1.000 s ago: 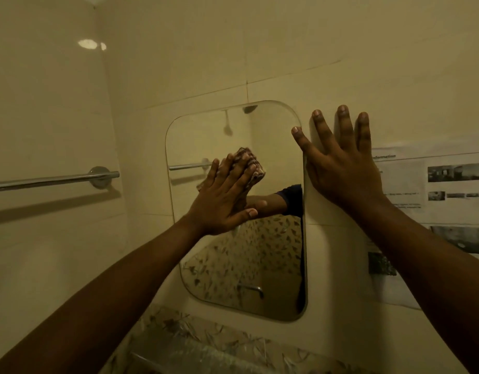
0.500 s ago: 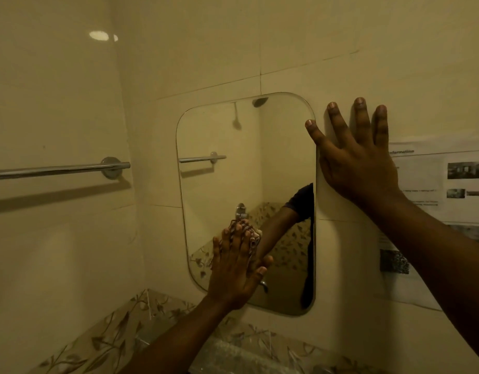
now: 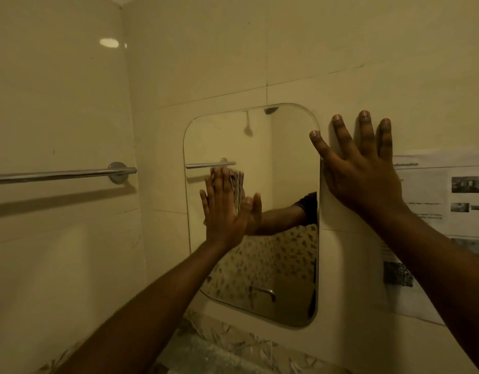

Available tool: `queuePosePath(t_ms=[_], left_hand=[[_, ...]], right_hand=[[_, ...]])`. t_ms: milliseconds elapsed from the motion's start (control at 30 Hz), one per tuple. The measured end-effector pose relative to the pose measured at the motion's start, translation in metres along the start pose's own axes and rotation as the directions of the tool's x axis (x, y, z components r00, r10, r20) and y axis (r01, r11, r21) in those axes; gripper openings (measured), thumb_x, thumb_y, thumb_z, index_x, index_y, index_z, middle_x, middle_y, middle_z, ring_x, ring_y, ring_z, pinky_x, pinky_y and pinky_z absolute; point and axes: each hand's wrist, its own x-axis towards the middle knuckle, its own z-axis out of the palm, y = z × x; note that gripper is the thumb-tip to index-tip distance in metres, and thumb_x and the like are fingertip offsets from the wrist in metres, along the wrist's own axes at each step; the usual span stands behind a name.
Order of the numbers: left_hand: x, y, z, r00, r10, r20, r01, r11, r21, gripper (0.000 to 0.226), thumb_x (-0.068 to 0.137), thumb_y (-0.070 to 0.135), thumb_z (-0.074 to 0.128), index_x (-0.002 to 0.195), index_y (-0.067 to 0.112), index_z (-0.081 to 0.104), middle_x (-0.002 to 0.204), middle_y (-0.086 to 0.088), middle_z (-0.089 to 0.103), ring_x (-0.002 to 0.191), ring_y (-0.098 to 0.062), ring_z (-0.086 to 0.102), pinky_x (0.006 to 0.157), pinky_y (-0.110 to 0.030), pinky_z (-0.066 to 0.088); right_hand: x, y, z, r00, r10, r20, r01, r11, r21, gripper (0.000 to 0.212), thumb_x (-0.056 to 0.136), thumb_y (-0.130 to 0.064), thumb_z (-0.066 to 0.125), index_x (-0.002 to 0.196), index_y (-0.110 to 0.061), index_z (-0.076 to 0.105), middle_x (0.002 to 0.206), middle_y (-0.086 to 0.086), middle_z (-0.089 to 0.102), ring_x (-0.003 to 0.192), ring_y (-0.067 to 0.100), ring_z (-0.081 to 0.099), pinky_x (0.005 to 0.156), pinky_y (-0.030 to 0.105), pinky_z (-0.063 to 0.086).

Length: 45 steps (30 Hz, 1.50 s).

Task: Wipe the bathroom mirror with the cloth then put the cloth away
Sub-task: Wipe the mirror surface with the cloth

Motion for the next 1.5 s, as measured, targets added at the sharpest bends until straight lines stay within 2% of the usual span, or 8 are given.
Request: queuePosePath(t_ms=[133,300,567,833,1000,1233,1367,1500], left_hand=[[0.066,0.015,-0.028,0.997,-0.075,-0.026,0.073,0.995,-0.066,0.09,0.098,0.071,0.013,0.169,0.022,-0.013,0.178,0.002,-0.019,0.162,-0.016,-0.026,0.134,-0.053,-0.01],[0.123,0.012,-0.051,0.999,-0.021,-0.033,0.018,0.997,-0.081,0.091,0.098,0.072,0.016,0.17,0.022,-0.011,0.179,0.002,-0.016,0.165,-0.021,-0.02,0.134,-0.053,-0.009],[0.122,-0.004,-0.05,0.996,0.046,-0.07,-0.051,0.996,-0.072,0.089,0.101,0.068,0.02,0.17,0.02,-0.007,0.18,-0.001,-0.012,0.166,-0.023,-0.017,0.134,-0.049,-0.011],[0.047,-0.036,-0.021,0.998,-0.053,-0.02,0.051,0.996,-0.078,0.09,0.1,0.07,0.019,0.169,0.022,-0.011,0.179,0.0,-0.017,0.165,-0.019,-0.022,0.135,-0.05,-0.01],[-0.041,-0.068,0.006,0.995,-0.095,0.035,0.098,0.992,-0.082,0.089,0.1,0.078,0.021,0.165,0.034,-0.021,0.174,0.01,-0.031,0.163,-0.016,-0.027,0.134,-0.049,-0.01],[-0.192,-0.113,0.05,0.971,-0.166,0.171,0.17,0.985,-0.013,0.096,0.1,0.068,0.038,0.169,0.029,-0.017,0.178,0.001,-0.022,0.165,-0.025,-0.02,0.131,-0.067,0.009],[-0.225,-0.119,0.06,0.96,-0.209,0.185,0.216,0.976,-0.018,0.094,0.097,0.084,0.023,0.166,0.039,-0.022,0.177,0.007,-0.022,0.165,-0.022,-0.02,0.132,-0.065,0.009],[-0.223,-0.115,0.064,0.952,-0.241,0.189,0.247,0.969,-0.01,0.094,0.096,0.086,0.018,0.166,0.037,-0.022,0.178,0.004,-0.022,0.165,-0.025,-0.021,0.132,-0.062,-0.002]], right_hand=[[0.0,-0.001,-0.001,1.0,0.002,0.004,-0.002,1.0,0.003,0.065,0.112,-0.046,0.027,0.173,-0.028,0.013,0.176,0.024,0.018,0.16,0.058,0.006,0.128,0.073,0.004],[0.0,-0.001,-0.002,1.0,0.001,0.016,-0.001,1.0,0.003,0.068,0.11,-0.047,0.03,0.172,-0.027,0.016,0.175,0.025,0.019,0.16,0.058,0.007,0.127,0.074,0.006],[0.0,-0.001,-0.003,1.0,0.003,0.012,-0.003,1.0,-0.008,0.067,0.11,-0.047,0.031,0.172,-0.027,0.016,0.175,0.025,0.02,0.16,0.058,0.008,0.127,0.074,0.006],[-0.002,0.001,0.002,1.0,0.003,-0.008,-0.003,1.0,-0.01,0.064,0.113,-0.047,0.026,0.173,-0.029,0.011,0.176,0.023,0.018,0.16,0.058,0.006,0.128,0.073,0.002],[-0.001,0.0,0.002,1.0,0.01,-0.013,-0.01,1.0,0.006,0.063,0.114,-0.047,0.026,0.173,-0.031,0.01,0.176,0.023,0.017,0.16,0.057,0.005,0.128,0.071,-0.001],[-0.001,-0.002,-0.002,1.0,0.014,0.005,-0.014,1.0,0.019,0.063,0.114,-0.048,0.024,0.173,-0.03,0.012,0.176,0.023,0.017,0.16,0.057,0.004,0.128,0.072,-0.001],[-0.002,-0.002,-0.003,1.0,0.012,0.01,-0.012,1.0,0.023,0.062,0.114,-0.047,0.023,0.173,-0.03,0.013,0.176,0.024,0.018,0.16,0.058,0.006,0.128,0.072,0.001],[-0.001,-0.002,-0.003,1.0,0.006,0.011,-0.006,1.0,0.025,0.062,0.115,-0.047,0.023,0.173,-0.03,0.012,0.176,0.023,0.018,0.16,0.057,0.006,0.128,0.072,0.002]])
